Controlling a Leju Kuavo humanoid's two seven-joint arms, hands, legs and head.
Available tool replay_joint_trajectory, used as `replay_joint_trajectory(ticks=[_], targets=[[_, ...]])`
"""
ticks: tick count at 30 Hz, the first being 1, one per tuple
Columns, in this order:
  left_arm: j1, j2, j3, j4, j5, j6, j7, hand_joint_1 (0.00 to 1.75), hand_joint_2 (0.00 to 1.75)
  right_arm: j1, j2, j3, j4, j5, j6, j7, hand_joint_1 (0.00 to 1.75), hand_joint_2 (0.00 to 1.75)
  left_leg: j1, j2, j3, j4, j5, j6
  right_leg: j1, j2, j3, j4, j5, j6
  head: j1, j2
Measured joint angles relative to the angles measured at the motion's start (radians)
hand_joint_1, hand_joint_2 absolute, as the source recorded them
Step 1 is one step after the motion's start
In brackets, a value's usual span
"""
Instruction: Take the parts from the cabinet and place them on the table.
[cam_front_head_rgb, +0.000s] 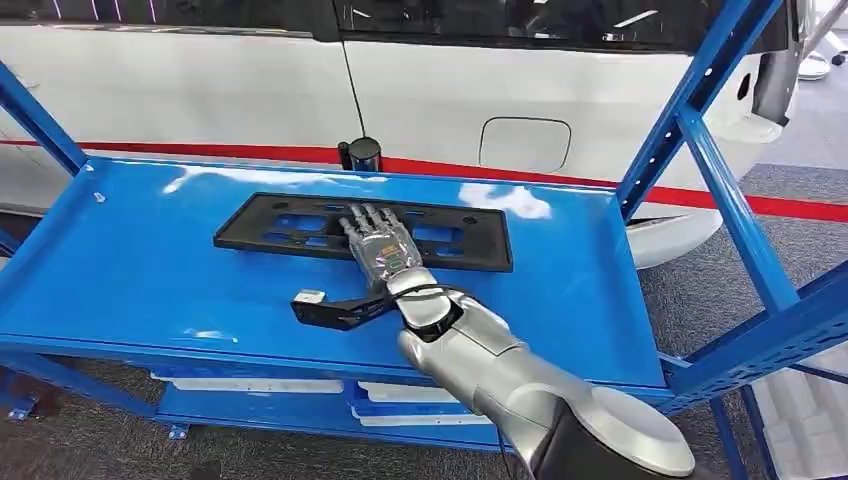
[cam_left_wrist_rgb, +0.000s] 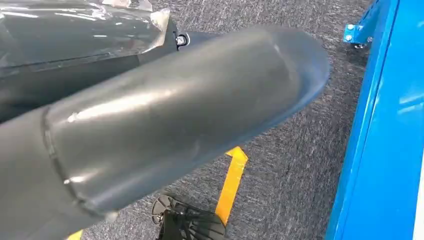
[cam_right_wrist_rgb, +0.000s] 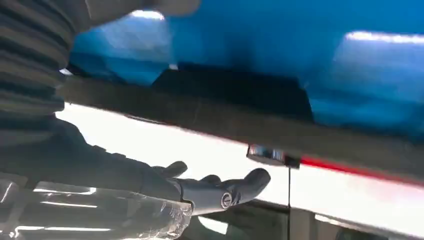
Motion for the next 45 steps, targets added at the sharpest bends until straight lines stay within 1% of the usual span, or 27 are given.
replay_joint_trajectory(ticks=[7,16,19,22,26,30,31,32,34,35,36,37,38,39,41,43,45], targets=[[0.0,-0.002,0.015,0.0,0.008,0.011,-0.003,0.0,0.0,0.01,0.001,0.003,0.0,0.013,-0.003,-0.031,1.75,1.75,0.0,0.0,-0.001,0.0,0.0,0.0,0.0,0.0,-0.001,0.0,0.0,0.0,0.0,0.0],[0.001,-0.002,0.023,0.0,0.004,0.011,-0.021,0.0,0.0,0.021,0.001,0.008,0.0,0.019,-0.055,-0.057,1.75,1.75,0.0,0.0,-0.001,0.0,0.0,0.0,0.0,0.0,-0.001,0.0,0.0,0.0,0.0,0.0],[0.001,-0.002,0.023,0.0,-0.005,0.031,-0.04,0.0,0.0,0.024,0.002,0.012,-0.001,0.021,-0.079,-0.067,1.75,1.75,0.0,0.0,-0.001,0.0,0.0,0.0,0.0,0.0,-0.001,0.0,0.0,0.0,0.0,0.0],[0.002,0.0,0.023,0.0,-0.01,0.051,-0.029,0.0,0.0,0.031,0.002,0.014,-0.006,0.03,-0.102,-0.069,1.75,1.75,0.0,0.0,-0.001,0.0,0.0,0.0,0.0,0.0,-0.001,0.0,0.0,0.0,0.0,0.0],[0.003,0.003,0.024,0.0,-0.01,0.059,-0.04,0.0,0.0,0.034,0.002,0.016,-0.009,0.03,-0.135,-0.075,1.75,1.75,0.0,0.0,-0.002,0.0,0.0,0.0,0.0,0.0,-0.002,0.0,0.0,0.0,0.0,0.0],[0.003,0.006,0.027,0.0,-0.01,0.06,-0.042,0.0,0.0,0.034,0.002,0.016,-0.011,0.03,-0.138,-0.078,1.75,1.75,0.0,0.0,-0.002,0.0,0.0,0.0,0.0,0.0,-0.002,0.0,0.0,0.0,0.0,0.0],[0.003,0.006,0.027,0.0,-0.009,0.061,-0.046,0.0,0.0,0.034,0.002,0.016,-0.011,0.03,-0.143,-0.08,1.75,1.75,0.0,0.0,-0.002,0.0,0.0,0.0,0.0,0.0,-0.002,0.0,0.0,0.0,0.0,0.0],[0.003,0.006,0.027,0.0,-0.008,0.051,-0.068,0.0,0.0,0.034,0.002,0.016,-0.011,0.03,-0.157,-0.087,1.75,1.75,0.0,0.0,-0.002,0.0,0.0,0.0,0.0,0.0,-0.002,0.0,0.0,0.0,0.0,0.0],[0.004,0.008,0.029,0.0,0.005,-0.012,-0.155,0.0,0.0,0.033,0.002,0.012,-0.016,0.019,-0.206,-0.114,1.75,1.75,0.0,0.0,-0.003,0.0,0.0,0.0,0.0,0.0,-0.002,0.0,0.0,0.0,0.0,0.0],[0.004,0.008,0.029,0.0,0.005,-0.018,-0.166,0.0,0.0,0.03,0.002,0.007,-0.022,0.013,-0.229,-0.133,1.75,1.75,0.0,0.0,-0.003,0.0,0.0,0.0,0.0,0.0,-0.001,0.0,0.0,0.0,0.0,0.0],[0.002,0.008,0.029,0.0,0.005,-0.027,-0.164,0.0,0.0,0.026,0.002,-0.005,-0.038,0.034,-0.245,-0.158,1.75,1.75,0.0,0.0,-0.003,0.0,0.0,0.0,0.001,0.0,-0.002,0.0,0.0,0.0,0.0,0.0],[0.003,0.008,0.03,0.0,0.007,-0.034,-0.161,0.0,1.75,0.023,0.003,-0.035,-0.068,0.071,-0.251,-0.184,1.75,1.75,0.0,0.0,-0.003,0.0,0.0,0.0,0.001,0.001,-0.002,0.0,0.0,0.0,0.0,0.0],[0.003,0.008,0.032,0.0,0.009,-0.037,-0.158,0.0,1.75,0.02,0.002,-0.079,-0.102,0.118,-0.254,-0.211,1.75,1.75,0.0,0.001,-0.003,0.0,0.0,0.0,0.001,0.001,-0.003,0.001,0.0,0.0,0.0,0.0],[0.003,0.008,0.036,0.0,0.018,-0.059,-0.159,0.0,1.75,0.015,0.002,-0.144,-0.145,0.168,-0.256,-0.248,1.75,1.75,0.0,0.0,-0.004,0.0,0.0,0.0,0.001,0.001,-0.003,0.0,0.0,0.0,0.0,0.0],[0.003,0.009,0.044,0.0,0.032,-0.095,-0.16,0.0,1.75,-0.004,0.002,-0.266,-0.238,0.223,-0.26,-0.324,1.75,1.75,0.0,-0.002,-0.005,0.0,0.001,-0.001,0.001,-0.002,-0.003,0.001,0.0,0.0,0.0,0.0],[0.004,0.009,0.055,0.0,0.04,-0.101,-0.163,0.0,1.75,-0.026,0.002,-0.375,-0.338,0.224,-0.264,-0.398,1.75,1.75,0.0,-0.003,-0.005,0.0,0.001,-0.001,0.001,-0.003,-0.003,0.001,0.0,0.0,0.0,0.0],[0.003,0.01,0.063,0.0,0.047,-0.106,-0.17,0.0,1.75,-0.052,0.002,-0.474,-0.443,0.215,-0.266,-0.443,1.75,1.75,0.0,-0.002,-0.005,0.0,0.001,-0.001,0.001,-0.003,-0.004,0.0,0.0,0.0,0.0,0.0]])
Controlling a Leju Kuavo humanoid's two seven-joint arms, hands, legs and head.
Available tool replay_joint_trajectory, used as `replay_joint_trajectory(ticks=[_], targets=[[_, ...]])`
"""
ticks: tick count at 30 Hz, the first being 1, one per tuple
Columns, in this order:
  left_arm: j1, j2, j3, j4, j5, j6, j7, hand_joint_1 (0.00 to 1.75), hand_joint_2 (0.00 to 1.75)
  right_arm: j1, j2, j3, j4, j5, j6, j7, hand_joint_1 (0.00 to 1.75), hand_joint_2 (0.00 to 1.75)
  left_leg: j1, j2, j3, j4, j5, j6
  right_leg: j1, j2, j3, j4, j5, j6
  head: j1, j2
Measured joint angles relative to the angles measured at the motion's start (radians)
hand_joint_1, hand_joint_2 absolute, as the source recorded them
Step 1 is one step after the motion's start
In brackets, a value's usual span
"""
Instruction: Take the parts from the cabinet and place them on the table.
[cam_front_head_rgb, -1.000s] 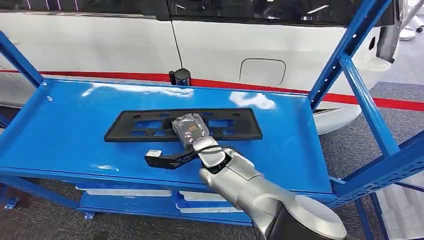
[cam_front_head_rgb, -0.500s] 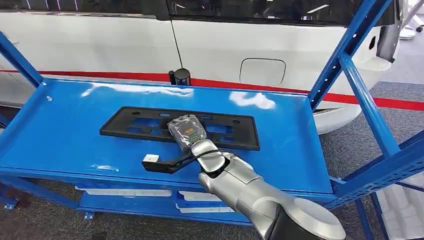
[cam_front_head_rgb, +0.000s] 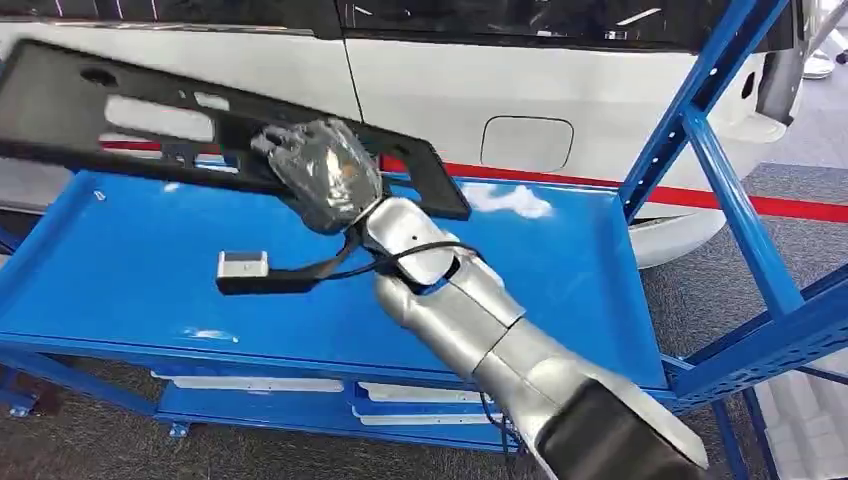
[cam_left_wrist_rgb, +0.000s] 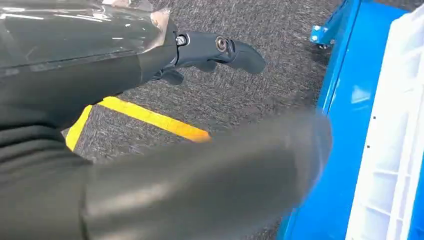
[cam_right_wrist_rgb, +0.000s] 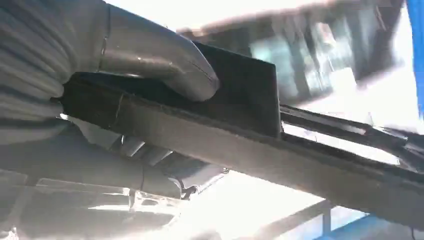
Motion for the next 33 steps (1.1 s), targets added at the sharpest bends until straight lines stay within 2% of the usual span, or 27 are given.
replay_joint_trajectory(ticks=[3,9,10,11,12,14,17,20,23,27,28,31,33], targets=[[0.0,0.001,0.007,0.0,0.0,-0.002,-0.005,0.0,1.75,-0.027,0.0,-0.085,-0.095,-0.002,-0.006,-0.012,1.75,1.75,0.0,0.001,0.0,0.0,0.0,0.0,0.0,0.0,0.0,0.0,0.0,0.0,0.0,0.0],[0.0,0.003,0.008,0.0,0.0,-0.003,-0.007,0.0,1.75,-0.027,0.0,-0.153,-0.178,-0.002,-0.006,-0.016,1.75,1.75,0.0,0.001,0.0,0.0,0.0,0.0,-0.001,0.0,0.0,0.0,0.0,0.0,0.0,0.0],[0.0,0.003,0.008,0.0,0.0,-0.003,-0.007,0.0,0.0,-0.027,0.0,-0.158,-0.184,-0.002,-0.006,-0.016,1.75,1.75,0.0,0.001,0.0,0.0,0.0,0.0,0.0,0.0,0.0,0.0,0.0,0.0,0.0,0.0],[0.0,0.003,0.008,0.0,0.0,-0.003,-0.007,0.0,0.0,-0.027,0.0,-0.16,-0.191,0.001,-0.006,-0.019,1.75,1.75,0.0,0.001,0.0,0.0,0.0,0.0,0.0,0.0,0.0,0.0,0.0,0.0,0.0,0.0],[-0.001,0.003,0.008,0.0,0.0,-0.005,-0.01,0.0,1.75,-0.023,0.0,-0.165,-0.199,0.012,-0.006,-0.032,1.75,1.75,0.0,0.001,0.0,0.0,0.0,0.0,0.0,0.0,0.0,0.0,0.0,0.0,0.0,0.0],[-0.001,0.006,0.008,0.0,-0.001,-0.011,-0.016,0.0,1.75,-0.007,0.0,-0.181,-0.245,0.042,-0.006,-0.053,1.75,1.75,0.0,0.001,0.0,0.0,0.0,0.0,0.0,0.0,0.0,0.0,0.0,0.0,0.0,0.0],[-0.003,0.013,0.008,0.0,-0.015,0.006,-0.022,0.0,1.75,-0.008,0.0,-0.172,-0.313,0.09,-0.006,0.005,1.75,1.75,0.0,0.001,-0.001,0.0,0.0,0.0,0.0,0.0,-0.001,0.0,0.0,0.0,0.0,0.0],[-0.004,0.018,0.009,0.0,-0.016,0.021,-0.022,0.0,1.75,-0.013,0.0,-0.148,-0.348,0.078,-0.006,0.059,1.75,1.75,0.0,0.001,-0.001,0.0,0.0,0.0,0.0,0.0,-0.002,0.0,0.0,0.0,0.0,0.0],[-0.007,0.021,0.01,0.0,-0.035,0.037,0.025,0.0,1.75,-0.009,0.0,-0.12,-0.364,0.078,-0.006,0.076,1.75,1.75,0.0,0.002,-0.001,0.0,0.0,0.0,0.0,0.0,-0.002,0.0,0.0,0.0,0.0,0.0],[-0.008,0.027,0.03,0.0,0.015,-0.069,0.009,0.0,1.75,-0.003,0.0,-0.091,-0.365,0.037,-0.006,0.064,1.75,1.75,-0.003,0.001,-0.002,0.003,-0.002,0.001,-0.004,0.0,-0.002,-0.002,0.001,0.001,0.0,0.0],[-0.008,0.028,0.035,0.0,0.019,-0.066,0.014,0.0,1.75,-0.004,0.0,-0.082,-0.362,0.023,-0.006,0.065,1.75,1.75,-0.003,0.0,-0.002,0.004,-0.002,0.002,-0.005,0.0,-0.001,-0.002,0.001,0.001,0.0,0.0],[-0.009,0.029,0.046,0.0,0.011,0.003,0.051,0.0,1.75,-0.011,0.0,-0.033,-0.354,-0.013,-0.005,0.095,1.75,1.75,-0.006,0.0,-0.003,0.007,-0.003,0.006,-0.008,0.0,-0.001,-0.002,0.003,0.005,0.0,0.0],[-0.009,0.029,0.052,0.0,0.013,0.012,0.059,0.0,1.75,-0.017,0.0,-0.001,-0.349,-0.029,-0.006,0.122,1.75,1.75,-0.008,-0.001,-0.004,0.008,0.0,0.011,-0.011,0.0,-0.001,-0.005,0.008,0.013,0.0,0.0]])
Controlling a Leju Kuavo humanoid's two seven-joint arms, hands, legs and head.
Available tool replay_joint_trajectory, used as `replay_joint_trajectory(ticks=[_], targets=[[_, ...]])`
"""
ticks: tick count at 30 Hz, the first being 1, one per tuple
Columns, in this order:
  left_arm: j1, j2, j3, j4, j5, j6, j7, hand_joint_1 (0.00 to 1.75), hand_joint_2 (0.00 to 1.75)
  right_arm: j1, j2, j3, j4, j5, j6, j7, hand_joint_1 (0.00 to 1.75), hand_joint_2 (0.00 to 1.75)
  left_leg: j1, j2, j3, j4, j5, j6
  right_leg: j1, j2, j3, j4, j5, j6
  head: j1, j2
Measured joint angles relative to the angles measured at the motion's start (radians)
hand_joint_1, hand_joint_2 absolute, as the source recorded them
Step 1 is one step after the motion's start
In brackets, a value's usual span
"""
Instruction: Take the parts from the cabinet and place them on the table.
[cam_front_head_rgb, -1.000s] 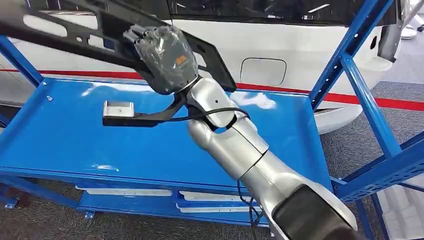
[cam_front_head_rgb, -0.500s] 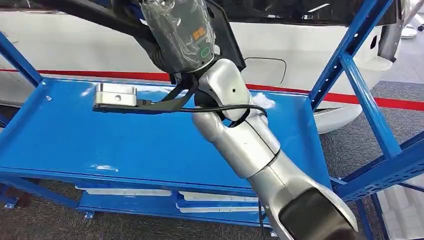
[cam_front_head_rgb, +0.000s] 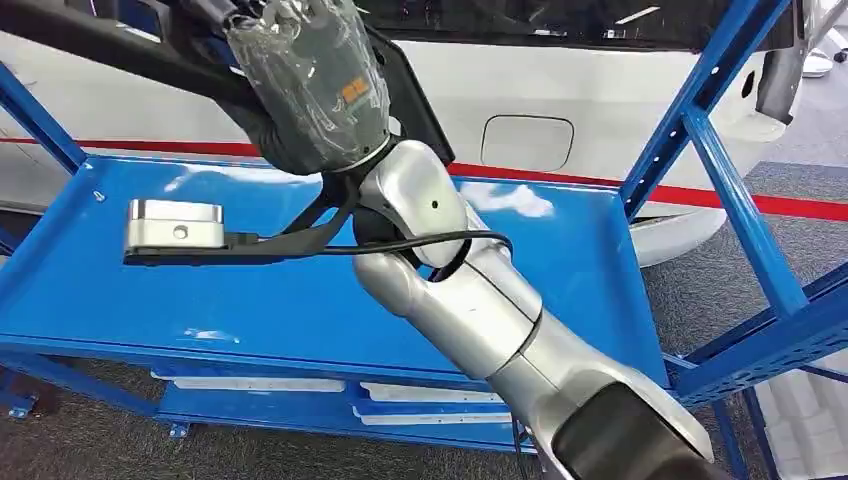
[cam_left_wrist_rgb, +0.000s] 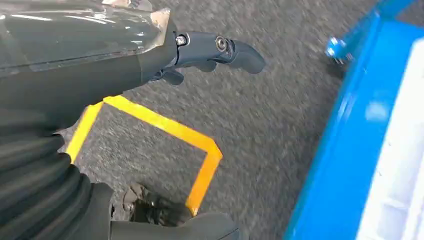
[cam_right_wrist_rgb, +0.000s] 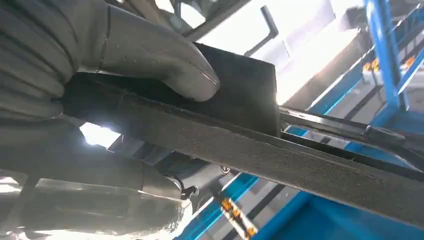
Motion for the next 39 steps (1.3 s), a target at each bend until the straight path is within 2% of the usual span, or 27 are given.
replay_joint_trajectory(ticks=[2,5,6,7,8,10,11,12,15,16,17,18,20,21,22,23,25,26,27,28,30,31,32,34,36,38,39], targets=[[-0.002,-0.003,0.005,0.0,0.002,-0.001,0.001,0.0,1.75,-0.011,-0.001,0.023,0.004,-0.01,0.0,0.017,1.75,1.75,0.009,0.005,0.006,-0.021,0.014,0.014,0.004,0.0,-0.017,0.026,-0.027,-0.004,0.0,0.0],[-0.002,-0.002,0.016,0.0,0.013,-0.018,0.0,0.0,1.75,-0.024,-0.003,0.059,0.014,-0.026,0.0,0.035,1.75,1.75,0.006,0.01,-0.002,-0.022,0.02,0.023,0.006,0.0,-0.113,0.26,-0.143,-0.03,0.004,0.0],[-0.002,-0.002,0.019,0.0,0.016,-0.023,-0.001,0.0,1.75,-0.024,-0.003,0.069,0.018,-0.027,0.0,0.037,1.75,1.75,0.004,0.01,-0.005,-0.021,0.022,0.023,0.007,0.0,-0.137,0.323,-0.162,-0.03,0.004,0.0],[-0.002,-0.002,0.022,0.0,0.018,-0.024,-0.001,0.0,1.75,-0.024,-0.003,0.077,0.023,-0.028,0.0,0.038,1.75,1.75,0.003,0.01,-0.008,-0.02,0.024,0.022,0.007,0.0,-0.142,0.34,-0.16,-0.025,0.004,0.0],[-0.002,-0.002,0.024,0.0,0.018,-0.024,-0.001,0.0,1.75,-0.024,-0.003,0.081,0.026,-0.028,0.0,0.04,1.75,1.75,0.003,0.01,-0.011,-0.019,0.027,0.02,0.008,0.0,-0.121,0.307,-0.142,-0.019,0.004,0.0],[-0.002,-0.002,0.024,0.0,0.019,-0.027,-0.003,0.0,1.75,-0.027,-0.002,0.091,0.03,-0.022,0.0,0.048,1.75,1.75,0.003,0.008,-0.016,-0.016,0.032,0.013,0.011,0.0,-0.026,0.134,-0.079,-0.011,0.005,0.0],[-0.002,-0.002,0.025,0.0,0.019,-0.034,-0.007,0.0,1.75,-0.027,-0.002,0.097,0.03,-0.014,0.0,0.057,1.75,1.75,0.003,0.007,-0.017,-0.014,0.034,0.009,0.013,0.0,0.027,0.044,-0.058,-0.016,0.005,0.0],[-0.002,-0.003,0.026,0.0,0.02,-0.043,-0.012,0.0,1.75,-0.024,0.0,0.103,0.03,0.0,0.0,0.069,1.75,1.75,-0.001,0.006,-0.022,-0.012,0.038,0.003,0.021,0.0,0.053,0.012,-0.051,-0.023,0.002,0.0],[-0.002,-0.002,0.031,0.0,0.027,-0.068,-0.019,0.0,1.75,-0.017,0.0,0.115,0.031,0.026,0.0,0.092,1.75,1.75,0.007,0.008,-0.026,-0.016,0.057,-0.022,0.025,0.001,0.031,0.018,-0.036,-0.027,0.001,0.0],[-0.001,-0.001,0.033,0.0,0.033,-0.077,-0.021,0.0,1.75,-0.013,0.0,0.119,0.031,0.031,0.0,0.097,1.75,1.75,0.006,0.006,-0.028,-0.018,0.063,-0.03,0.02,0.0,0.026,0.01,-0.026,-0.04,0.003,0.0],[-0.001,0.002,0.038,0.0,0.039,-0.082,-0.024,0.0,1.75,-0.009,0.0,0.123,0.031,0.034,0.0,0.102,1.75,1.75,0.013,0.007,-0.039,-0.004,0.035,-0.035,0.012,-0.005,0.024,0.004,-0.014,-0.045,0.004,0.0],[0.0,0.002,0.041,0.0,0.042,-0.085,-0.027,0.0,1.75,-0.007,0.0,0.125,0.031,0.039,0.0,0.104,1.75,1.75,0.016,0.011,-0.049,0.033,-0.017,-0.043,0.01,-0.004,0.015,0.004,-0.005,-0.057,-0.004,0.0],[0.0,0.006,0.048,0.0,0.044,-0.073,-0.017,0.0,1.75,0.005,0.0,0.132,0.031,0.027,0.002,0.115,1.75,1.75,0.022,0.013,-0.092,0.182,-0.13,-0.057,0.011,-0.007,-0.004,0.005,0.009,-0.061,-0.004,0.0],[0.0,0.007,0.049,0.0,0.042,-0.058,0.003,0.0,1.75,0.015,0.0,0.137,0.031,0.009,0.002,0.117,1.75,1.75,0.025,0.013,-0.108,0.253,-0.16,-0.064,0.011,-0.008,-0.015,0.006,0.017,-0.059,-0.006,0.0],[0.001,0.007,0.05,0.0,0.041,-0.048,0.015,0.0,1.75,0.026,0.0,0.143,0.032,-0.002,0.002,0.116,1.75,1.75,0.027,0.014,-0.11,0.289,-0.159,-0.067,0.011,-0.009,-0.024,0.007,0.024,-0.058,-0.006,0.0],[0.003,0.008,0.052,0.0,0.04,-0.042,0.021,0.0,1.75,0.04,0.0,0.147,0.034,-0.006,0.002,0.111,1.75,1.75,0.032,0.014,-0.088,0.282,-0.131,-0.071,0.009,-0.009,-0.037,0.011,0.031,-0.054,-0.006,0.0],[0.003,0.01,0.055,0.0,0.039,-0.04,0.025,0.0,1.75,0.053,0.0,0.152,0.037,-0.008,0.002,0.11,1.75,1.75,0.039,0.015,0.007,0.159,-0.067,-0.076,0.004,-0.009,-0.058,0.022,0.038,-0.044,-0.006,0.0],[0.002,0.01,0.055,0.0,0.039,-0.039,0.025,0.0,1.75,0.055,0.0,0.152,0.036,-0.008,0.001,0.109,1.75,1.75,0.044,0.015,0.074,0.064,-0.059,-0.082,0.002,-0.009,-0.066,0.032,0.04,-0.04,-0.007,0.0],[0.0,0.008,0.055,0.0,0.039,-0.039,0.026,0.0,1.75,0.055,0.001,0.152,0.036,-0.008,0.001,0.108,1.75,1.75,0.037,0.01,0.113,0.008,-0.096,-0.085,0.007,-0.008,-0.075,0.036,0.043,-0.035,-0.01,0.0],[0.0,0.009,0.055,0.0,0.039,-0.039,0.026,0.0,1.75,0.057,0.0,0.152,0.036,-0.008,0.001,0.107,1.75,1.75,0.033,0.005,0.109,-0.001,-0.09,-0.071,0.01,-0.009,-0.077,0.036,0.049,-0.026,-0.008,0.0],[0.003,0.008,0.055,0.0,0.038,-0.039,0.027,0.0,1.75,0.06,0.0,0.155,0.037,-0.008,0.001,0.106,1.75,1.75,0.027,0.004,0.094,0.006,-0.085,-0.059,0.01,-0.009,-0.08,0.035,0.063,-0.005,-0.009,0.0],[0.003,0.008,0.055,0.0,0.039,-0.039,0.027,0.0,1.75,0.062,0.0,0.155,0.037,-0.009,0.001,0.106,1.75,1.75,0.025,0.005,0.089,0.003,-0.078,-0.046,0.011,-0.009,-0.082,0.033,0.07,0.004,-0.009,0.0],[0.003,0.008,0.056,0.0,0.039,-0.039,0.027,0.0,1.75,0.063,-0.003,0.155,0.039,-0.009,0.001,0.106,1.75,1.75,0.031,0.011,0.083,-0.002,-0.066,-0.028,0.006,-0.008,-0.092,0.044,0.055,0.004,-0.008,0.0],[0.001,0.007,0.056,0.0,0.04,-0.04,0.025,0.0,1.75,0.064,-0.002,0.155,0.039,-0.005,0.001,0.098,1.75,1.75,0.024,0.014,0.058,-0.001,-0.047,0.0,0.01,-0.007,-0.14,0.148,-0.041,-0.019,-0.003,0.0],[0.002,0.008,0.059,0.0,0.05,-0.048,0.014,0.0,1.75,0.069,-0.003,0.155,0.039,0.0,0.001,0.09,1.75,1.75,0.016,0.015,0.031,0.0,-0.027,0.007,0.012,-0.007,-0.184,0.307,-0.123,-0.028,-0.001,0.0],[0.002,0.008,0.068,0.0,0.056,-0.057,0.001,0.0,1.75,0.071,-0.003,0.157,0.04,-0.001,0.001,0.095,1.75,1.75,0.006,0.015,0.004,0.001,-0.007,0.011,0.016,-0.007,-0.176,0.363,-0.122,-0.018,0.0,0.0],[0.001,0.009,0.069,0.0,0.06,-0.057,-0.003,0.0,1.75,0.068,-0.002,0.16,0.04,-0.005,0.001,0.101,1.75,1.75,0.001,0.015,-0.009,0.001,0.004,0.011,0.021,-0.006,-0.138,0.323,-0.093,-0.014,0.0,0.0]])
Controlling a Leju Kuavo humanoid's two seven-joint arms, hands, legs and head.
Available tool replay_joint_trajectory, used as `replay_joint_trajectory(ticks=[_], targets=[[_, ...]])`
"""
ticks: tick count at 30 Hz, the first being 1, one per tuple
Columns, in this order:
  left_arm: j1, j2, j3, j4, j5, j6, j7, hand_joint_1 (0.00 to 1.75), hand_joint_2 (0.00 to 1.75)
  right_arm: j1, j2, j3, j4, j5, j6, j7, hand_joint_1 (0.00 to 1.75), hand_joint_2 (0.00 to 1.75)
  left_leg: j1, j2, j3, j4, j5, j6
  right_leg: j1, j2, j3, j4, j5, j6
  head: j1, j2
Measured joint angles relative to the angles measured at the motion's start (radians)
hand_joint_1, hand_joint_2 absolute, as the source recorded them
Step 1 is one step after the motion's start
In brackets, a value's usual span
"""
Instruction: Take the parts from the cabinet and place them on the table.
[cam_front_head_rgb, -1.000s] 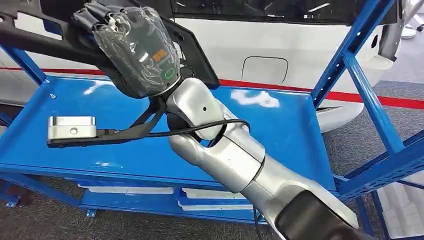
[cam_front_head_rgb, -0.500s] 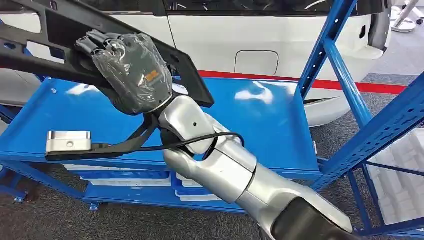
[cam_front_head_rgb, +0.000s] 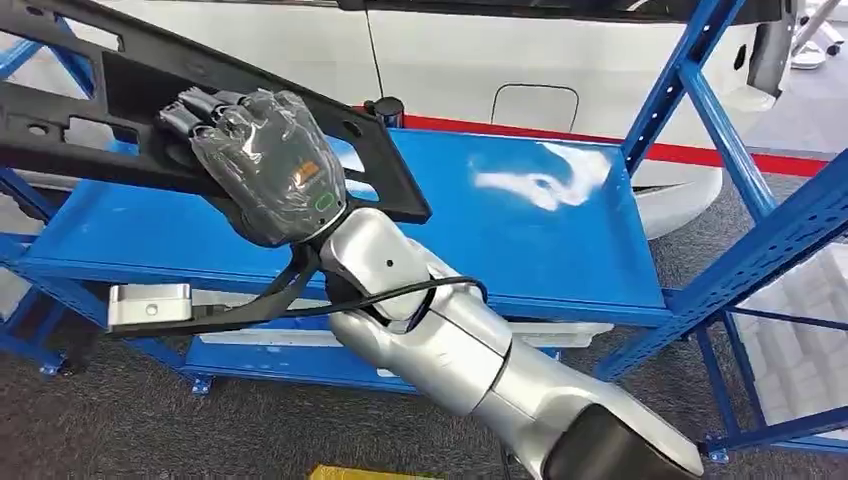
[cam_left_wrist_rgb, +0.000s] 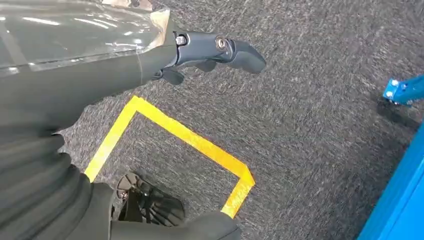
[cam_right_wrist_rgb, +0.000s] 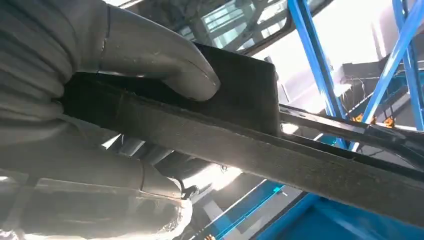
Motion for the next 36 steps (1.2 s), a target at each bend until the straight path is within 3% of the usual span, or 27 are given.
replay_joint_trajectory(ticks=[1,2,4,5,7,8,10,11,12,13,14,16,17,18,19,20,22,23,25,27,28,29,30,32,34,35,36], targets=[[0.0,0.0,0.002,0.0,0.0,0.0,-0.003,0.0,1.75,-0.004,0.0,0.003,0.0,-0.003,0.0,0.004,1.75,1.75,-0.005,-0.001,-0.01,0.0,0.01,0.0,0.005,0.0,0.05,-0.067,0.028,-0.001,0.0,0.0],[-0.001,0.0,0.002,0.0,0.0,0.003,-0.006,0.0,1.75,-0.009,0.001,0.007,-0.001,-0.008,0.0,0.007,1.75,1.75,-0.009,-0.002,-0.019,0.0,0.019,0.0,0.012,0.001,0.111,-0.154,0.045,-0.012,0.001,0.0],[-0.003,-0.003,0.003,0.0,-0.009,0.017,-0.006,0.0,1.75,-0.022,0.003,0.01,-0.005,-0.017,0.0,0.014,1.75,1.75,-0.015,-0.002,-0.03,0.001,0.033,-0.007,0.03,-0.002,0.227,-0.326,0.013,-0.05,0.0,0.0],[-0.003,-0.002,0.003,0.0,-0.01,0.023,-0.006,0.0,1.75,-0.028,0.003,0.012,-0.006,-0.02,-0.001,0.015,1.75,1.75,-0.007,0.001,-0.029,-0.004,0.046,-0.013,0.031,0.0,0.215,-0.319,0.02,-0.045,-0.002,0.0],[-0.005,0.001,0.003,0.0,-0.018,0.03,-0.008,0.0,1.75,-0.045,0.003,0.018,-0.007,-0.03,0.0,0.021,1.75,1.75,-0.002,0.003,-0.032,-0.009,0.064,-0.025,0.034,0.001,0.199,-0.325,0.034,-0.052,0.002,0.0],[-0.005,0.006,0.002,0.0,-0.019,0.034,-0.01,0.0,1.75,-0.05,0.002,0.021,-0.007,-0.036,0.0,0.023,1.75,1.75,-0.002,-0.001,-0.038,-0.008,0.062,-0.03,0.016,-0.003,0.194,-0.335,0.052,-0.058,0.005,0.0],[-0.004,0.003,0.002,0.0,-0.021,0.036,-0.015,0.0,1.75,-0.063,0.003,0.028,-0.007,-0.046,0.0,0.024,1.75,1.75,0.001,-0.002,-0.066,0.056,-0.039,-0.044,0.014,-0.006,0.178,-0.334,0.074,-0.071,0.0,0.0],[-0.004,0.005,0.002,0.0,-0.021,0.037,-0.017,0.0,1.75,-0.071,0.003,0.034,-0.007,-0.05,0.0,0.026,1.75,1.75,0.008,-0.001,-0.087,0.136,-0.105,-0.054,0.012,-0.006,0.164,-0.334,0.088,-0.07,0.0,0.0],[-0.005,0.007,0.002,0.0,-0.023,0.037,-0.019,0.0,1.75,-0.074,0.003,0.037,-0.007,-0.054,0.0,0.027,1.75,1.75,0.013,-0.001,-0.106,0.215,-0.146,-0.061,0.011,-0.007,0.15,-0.332,0.099,-0.068,0.0,0.0],[-0.005,0.01,0.002,0.0,-0.024,0.037,-0.022,0.0,1.75,-0.076,0.002,0.042,-0.007,-0.06,0.0,0.029,1.75,1.75,0.018,-0.001,-0.119,0.279,-0.16,-0.068,0.01,-0.008,0.136,-0.33,0.109,-0.065,-0.002,0.0],[-0.005,0.011,0.002,0.0,-0.025,0.037,-0.024,0.0,1.75,-0.077,0.002,0.046,-0.007,-0.067,0.0,0.029,1.75,1.75,0.023,-0.001,-0.115,0.31,-0.146,-0.073,0.008,-0.009,0.12,-0.326,0.116,-0.06,-0.001,0.0],[-0.005,0.013,0.002,0.0,-0.025,0.039,-0.026,0.0,1.75,-0.083,0.002,0.054,-0.006,-0.076,0.0,0.029,1.75,1.75,0.033,0.0,-0.043,0.239,-0.076,-0.084,-0.001,-0.01,0.09,-0.309,0.128,-0.049,0.0,0.0],[-0.005,0.014,0.002,0.0,-0.026,0.039,-0.027,0.0,1.75,-0.088,0.002,0.058,-0.006,-0.08,0.0,0.029,1.75,1.75,0.039,0.001,0.026,0.147,-0.052,-0.092,-0.006,-0.01,0.074,-0.296,0.131,-0.043,-0.002,0.0],[-0.008,0.014,0.002,0.0,-0.026,0.039,-0.029,0.0,1.75,-0.096,0.003,0.061,-0.006,-0.084,0.0,0.028,1.75,1.75,0.045,0.002,0.082,0.062,-0.076,-0.103,-0.005,-0.01,0.064,-0.283,0.134,-0.038,-0.002,0.0],[-0.011,0.009,0.002,0.0,-0.027,0.039,-0.03,0.0,1.75,-0.104,0.003,0.063,-0.006,-0.09,0.0,0.026,1.75,1.75,0.034,-0.004,0.115,0.013,-0.102,-0.103,0.001,-0.008,0.051,-0.276,0.137,-0.033,-0.008,0.0],[-0.012,0.013,0.002,0.0,-0.028,0.039,-0.031,0.0,1.75,-0.108,0.003,0.067,-0.006,-0.095,0.0,0.021,1.75,1.75,0.034,-0.006,0.104,0.02,-0.098,-0.082,0.005,-0.01,0.05,-0.275,0.144,-0.023,-0.006,0.0],[-0.013,0.013,0.002,0.0,-0.028,0.039,-0.032,0.0,1.75,-0.112,0.002,0.07,-0.006,-0.101,0.0,0.018,1.75,1.75,0.027,-0.005,0.092,0.021,-0.091,-0.064,0.004,-0.01,0.046,-0.279,0.16,-0.005,-0.003,0.0],[-0.012,0.013,0.002,0.0,-0.027,0.039,-0.032,0.0,1.75,-0.113,-0.001,0.073,-0.004,-0.102,0.0,0.016,1.75,1.75,0.027,-0.001,0.081,0.014,-0.079,-0.046,0.004,-0.01,0.04,-0.278,0.166,0.003,-0.003,0.0],[-0.014,0.011,0.002,0.0,-0.026,0.039,-0.032,0.0,1.75,-0.119,-0.001,0.077,-0.002,-0.104,0.0,0.016,1.75,1.75,0.028,0.004,0.057,0.014,-0.056,-0.014,0.0,-0.006,-0.002,-0.212,0.088,-0.01,0.001,0.0],[-0.013,0.012,0.002,0.0,-0.026,0.039,-0.033,0.0,1.75,-0.121,-0.001,0.077,-0.001,-0.107,0.0,0.016,1.75,1.75,0.022,0.004,0.03,0.014,-0.036,-0.007,0.0,-0.004,-0.048,-0.052,-0.009,-0.02,0.004,0.0],[-0.013,0.012,0.002,0.0,-0.026,0.039,-0.033,0.0,1.75,-0.121,-0.001,0.08,0.001,-0.107,0.0,0.016,1.75,1.75,0.019,0.004,0.015,0.015,-0.025,-0.005,0.0,-0.004,-0.064,0.018,-0.035,-0.02,0.003,0.0],[-0.013,0.012,0.002,0.0,-0.026,0.039,-0.032,0.0,1.75,-0.121,-0.002,0.083,0.003,-0.107,0.0,0.016,1.75,1.75,0.016,0.004,0.001,0.015,-0.013,-0.004,0.001,-0.004,-0.061,0.056,-0.037,-0.013,0.003,0.0],[-0.013,0.012,0.002,0.0,-0.026,0.039,-0.032,0.0,1.75,-0.121,-0.002,0.085,0.004,-0.107,0.0,0.016,1.75,1.75,0.012,0.004,-0.011,0.015,-0.003,-0.004,0.003,-0.003,-0.038,0.047,-0.021,-0.008,0.004,0.0],[-0.013,0.012,0.002,0.0,-0.026,0.039,-0.033,0.0,1.75,-0.123,0.0,0.085,0.005,-0.107,0.0,0.016,1.75,1.75,0.004,0.003,-0.036,0.015,0.018,-0.005,0.012,-0.001,0.061,-0.077,0.031,-0.009,0.004,0.0],[-0.014,0.006,0.002,0.0,-0.026,0.039,-0.032,0.0,1.75,-0.131,0.003,0.085,0.005,-0.107,0.0,0.016,1.75,1.75,0.003,0.0,-0.048,0.017,0.035,-0.01,0.03,-0.001,0.193,-0.252,0.018,-0.042,0.002,0.0],[-0.015,0.008,0.003,0.0,-0.026,0.039,-0.033,0.0,1.75,-0.136,0.002,0.085,0.005,-0.107,0.0,0.016,1.75,1.75,0.001,0.001,-0.052,0.016,0.045,-0.015,0.032,-0.004,0.229,-0.323,-0.001,-0.05,0.003,0.0],[-0.014,0.008,0.002,0.0,-0.027,0.039,-0.033,0.0,1.75,-0.137,0.002,0.085,0.005,-0.109,-0.001,0.013,1.75,1.75,0.004,0.003,-0.053,0.009,0.06,-0.021,0.035,-0.001,0.212,-0.316,0.009,-0.047,0.0,0.0]])
